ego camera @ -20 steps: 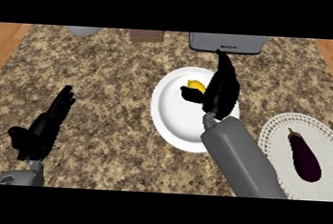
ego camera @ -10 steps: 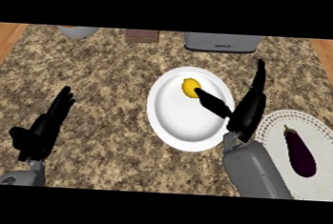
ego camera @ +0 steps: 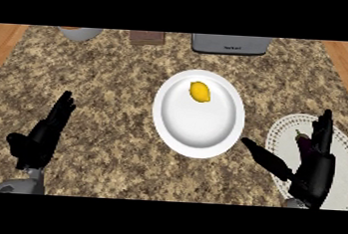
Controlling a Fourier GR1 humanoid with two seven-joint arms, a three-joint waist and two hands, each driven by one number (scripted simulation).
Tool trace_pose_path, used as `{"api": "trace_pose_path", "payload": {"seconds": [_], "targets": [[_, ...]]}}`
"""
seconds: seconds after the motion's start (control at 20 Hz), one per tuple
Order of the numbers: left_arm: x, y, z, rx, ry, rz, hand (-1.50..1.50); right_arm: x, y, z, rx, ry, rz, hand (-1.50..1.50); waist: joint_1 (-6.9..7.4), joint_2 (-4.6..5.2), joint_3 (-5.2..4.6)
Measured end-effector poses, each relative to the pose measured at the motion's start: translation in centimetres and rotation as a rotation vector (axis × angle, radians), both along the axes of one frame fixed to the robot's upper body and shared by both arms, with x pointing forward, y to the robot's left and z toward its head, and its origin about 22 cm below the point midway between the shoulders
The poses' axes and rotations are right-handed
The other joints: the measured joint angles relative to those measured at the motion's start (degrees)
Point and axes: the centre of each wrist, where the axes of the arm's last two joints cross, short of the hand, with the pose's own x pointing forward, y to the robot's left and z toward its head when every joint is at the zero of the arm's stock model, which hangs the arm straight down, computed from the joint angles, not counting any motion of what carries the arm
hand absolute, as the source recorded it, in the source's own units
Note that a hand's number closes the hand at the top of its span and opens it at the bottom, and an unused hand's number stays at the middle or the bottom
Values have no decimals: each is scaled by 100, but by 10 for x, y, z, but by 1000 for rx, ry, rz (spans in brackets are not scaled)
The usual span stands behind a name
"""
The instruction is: Pick the lemon from the placemat and place it in the plate
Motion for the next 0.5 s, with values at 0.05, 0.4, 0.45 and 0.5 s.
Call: {"api": "trace_pose_path", "payload": {"seconds": [0.05, 0.4, 0.45, 0.5], "targets": [[0, 1, 0, 2, -1, -1, 0, -8, -8, -4, -3, 3, 11, -150, -1, -1, -2], [-4, -1, 7, 3, -3, -5, 0, -42, -54, -43, -36, 21, 61, -150, 29, 0, -7], [-3, -2, 7, 2, -4, -6, 0, -47, -62, -48, -37, 22, 64, -150, 30, 1, -6], [-2, -3, 3, 1, -3, -6, 0, -49, -67, -52, -39, 24, 60, -150, 29, 2, -7]]}}
